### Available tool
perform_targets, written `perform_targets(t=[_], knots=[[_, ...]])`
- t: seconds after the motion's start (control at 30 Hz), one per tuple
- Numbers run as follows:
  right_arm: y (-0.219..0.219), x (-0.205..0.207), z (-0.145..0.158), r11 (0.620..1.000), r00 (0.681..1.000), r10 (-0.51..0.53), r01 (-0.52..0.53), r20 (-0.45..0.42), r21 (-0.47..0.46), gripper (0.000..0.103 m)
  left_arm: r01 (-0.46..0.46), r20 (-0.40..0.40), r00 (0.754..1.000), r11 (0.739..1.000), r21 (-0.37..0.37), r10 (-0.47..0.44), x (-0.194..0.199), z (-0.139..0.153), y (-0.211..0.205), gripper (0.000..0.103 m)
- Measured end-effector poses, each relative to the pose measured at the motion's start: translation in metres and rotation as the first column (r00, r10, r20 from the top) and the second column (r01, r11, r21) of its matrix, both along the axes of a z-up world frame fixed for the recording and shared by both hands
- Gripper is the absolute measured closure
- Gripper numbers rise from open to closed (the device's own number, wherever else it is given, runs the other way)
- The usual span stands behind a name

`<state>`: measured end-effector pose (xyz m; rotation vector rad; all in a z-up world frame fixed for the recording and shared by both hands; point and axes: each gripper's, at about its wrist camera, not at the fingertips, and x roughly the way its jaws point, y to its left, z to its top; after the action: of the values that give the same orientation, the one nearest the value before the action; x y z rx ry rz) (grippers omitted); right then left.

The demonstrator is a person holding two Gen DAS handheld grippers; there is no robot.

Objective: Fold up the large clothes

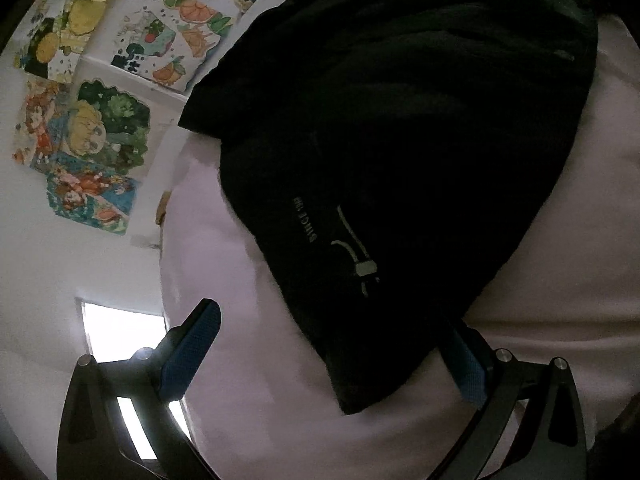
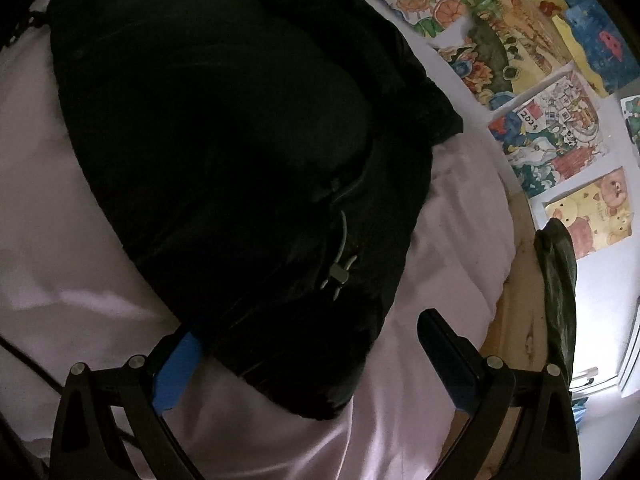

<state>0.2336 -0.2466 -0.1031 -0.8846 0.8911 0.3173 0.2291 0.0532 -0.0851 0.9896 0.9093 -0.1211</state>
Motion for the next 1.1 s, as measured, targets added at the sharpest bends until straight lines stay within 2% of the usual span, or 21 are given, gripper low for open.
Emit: perform_targets(t=[0.03, 0.07, 0.1, 0.13, 0.17, 0.2, 0.23, 0.27, 0.33, 0.37, 0.5, 0.6, 0.73, 0.8, 0.93, 1.1], knots=[[0.001, -0.002, 0.000, 1.000, 1.000, 0.005, -0.005, -0.007, 0.003, 0.025, 0.001, 0.010, 1.000, 1.000, 0.014, -0.002, 0.000, 0.000, 0.000, 0.001], [0.002, -0.004, 0.001, 1.000, 1.000, 0.016, -0.016, -0.008, -0.001, 0.031, 0.002, 0.023, 1.000, 1.000, 0.024, -0.003, 0.000, 0.001, 0.000, 0.002], [0.003, -0.006, 0.001, 1.000, 1.000, 0.026, -0.026, -0.005, -0.006, 0.041, 0.004, 0.035, 0.999, 1.000, 0.028, -0.005, -0.001, 0.002, 0.000, 0.008], [0.004, -0.007, 0.001, 0.999, 0.999, 0.040, -0.040, 0.002, -0.015, 0.049, 0.007, 0.035, 0.999, 1.000, 0.022, -0.007, -0.001, 0.004, 0.000, 0.021], [0.005, -0.008, 0.003, 0.999, 0.999, 0.051, -0.051, 0.009, -0.013, 0.055, 0.011, 0.029, 1.000, 1.000, 0.005, -0.011, 0.000, 0.006, 0.002, 0.029], [0.004, -0.008, 0.005, 0.998, 0.998, 0.058, -0.058, 0.012, -0.001, 0.067, 0.016, 0.019, 1.000, 1.000, -0.013, -0.015, 0.000, 0.008, 0.002, 0.041], [0.004, -0.009, 0.009, 0.998, 0.998, 0.061, -0.061, 0.026, 0.018, 0.076, 0.022, 0.011, 1.000, 0.999, -0.033, -0.021, -0.001, 0.011, 0.002, 0.049], [0.003, -0.011, 0.014, 0.997, 0.997, 0.066, -0.067, 0.047, 0.034, 0.078, 0.029, 0.009, 1.000, 0.998, -0.050, -0.029, -0.002, 0.015, 0.003, 0.055], [0.002, -0.012, 0.025, 0.994, 0.993, 0.079, -0.085, 0.087, 0.062, 0.089, 0.041, 0.019, 0.999, 0.996, -0.078, -0.039, -0.004, 0.022, -0.001, 0.080], [0.002, -0.011, 0.032, 0.993, 0.991, 0.081, -0.089, 0.108, 0.075, 0.090, 0.037, 0.037, 0.999, 0.995, -0.098, -0.034, -0.004, 0.029, -0.002, 0.084], [0.002, -0.010, 0.065, 0.987, 0.981, 0.070, -0.094, 0.181, 0.132, 0.095, 0.043, 0.136, 0.991, 0.986, -0.162, -0.021, -0.005, 0.063, -0.005, 0.093], [-0.003, -0.007, 0.093, 0.980, 0.971, 0.039, -0.084, 0.236, 0.182, 0.096, 0.035, 0.238, 0.971, 0.967, -0.254, 0.028, -0.007, 0.102, 0.001, 0.096], [-0.004, -0.015, 0.124, 0.973, 0.955, 0.026, -0.093, 0.296, 0.214, 0.097, 0.056, 0.327, 0.944, 0.951, -0.305, 0.050, -0.017, 0.139, 0.001, 0.098], [-0.004, -0.023, 0.140, 0.969, 0.945, 0.024, -0.102, 0.325, 0.224, 0.097, 0.062, 0.338, 0.939, 0.941, -0.333, 0.058, -0.024, 0.155, 0.001, 0.098], [-0.012, -0.040, 0.175, 0.958, 0.935, 0.032, -0.130, 0.352, 0.256, 0.097, 0.090, 0.343, 0.937, 0.900, -0.427, 0.069, -0.040, 0.187, 0.005, 0.098], [-0.019, -0.053, 0.197, 0.951, 0.926, 0.027, -0.140, 0.377, 0.275, 0.097, 0.132, 0.384, 0.921, 0.877, -0.463, 0.064, -0.062, 0.208, -0.004, 0.099]])
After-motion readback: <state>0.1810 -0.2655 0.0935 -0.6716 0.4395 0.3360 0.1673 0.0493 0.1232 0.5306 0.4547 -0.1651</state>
